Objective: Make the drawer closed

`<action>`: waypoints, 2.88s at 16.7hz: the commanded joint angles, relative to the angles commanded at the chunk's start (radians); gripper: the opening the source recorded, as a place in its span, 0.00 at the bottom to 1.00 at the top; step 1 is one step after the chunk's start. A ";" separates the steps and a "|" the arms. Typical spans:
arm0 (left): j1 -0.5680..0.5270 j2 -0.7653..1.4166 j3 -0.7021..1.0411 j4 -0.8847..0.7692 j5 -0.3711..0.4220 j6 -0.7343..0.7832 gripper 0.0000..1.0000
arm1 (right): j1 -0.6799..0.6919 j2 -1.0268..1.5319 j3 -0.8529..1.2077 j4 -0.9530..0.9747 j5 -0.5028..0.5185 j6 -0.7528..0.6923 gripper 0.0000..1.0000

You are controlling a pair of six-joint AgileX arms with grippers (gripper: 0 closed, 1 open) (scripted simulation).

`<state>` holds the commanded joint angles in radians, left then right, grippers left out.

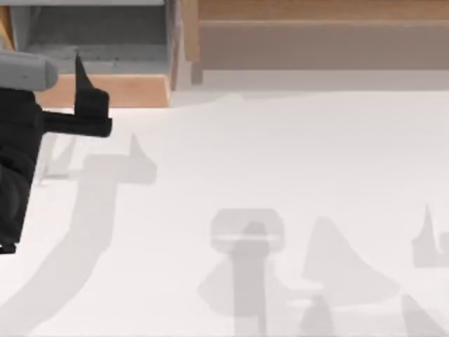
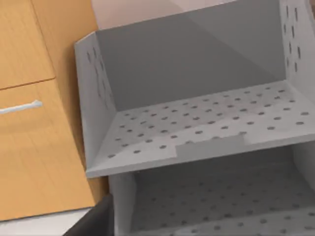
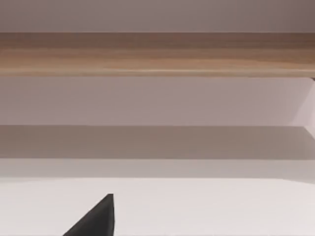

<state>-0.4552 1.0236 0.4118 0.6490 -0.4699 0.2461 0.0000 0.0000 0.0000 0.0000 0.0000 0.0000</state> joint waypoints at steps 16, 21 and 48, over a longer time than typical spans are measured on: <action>1.033 0.539 -0.031 0.618 0.910 0.777 1.00 | 0.000 0.000 0.000 0.000 0.000 0.000 1.00; 1.185 0.761 -0.027 0.727 1.046 1.022 1.00 | 0.000 0.000 0.000 0.000 0.000 0.000 1.00; 1.114 0.999 0.104 0.846 1.172 1.344 0.77 | 0.000 0.000 0.000 0.000 0.000 0.000 1.00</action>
<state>0.6589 2.0223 0.5158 1.4948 0.7017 1.5897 0.0000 0.0000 0.0000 0.0000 0.0000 0.0000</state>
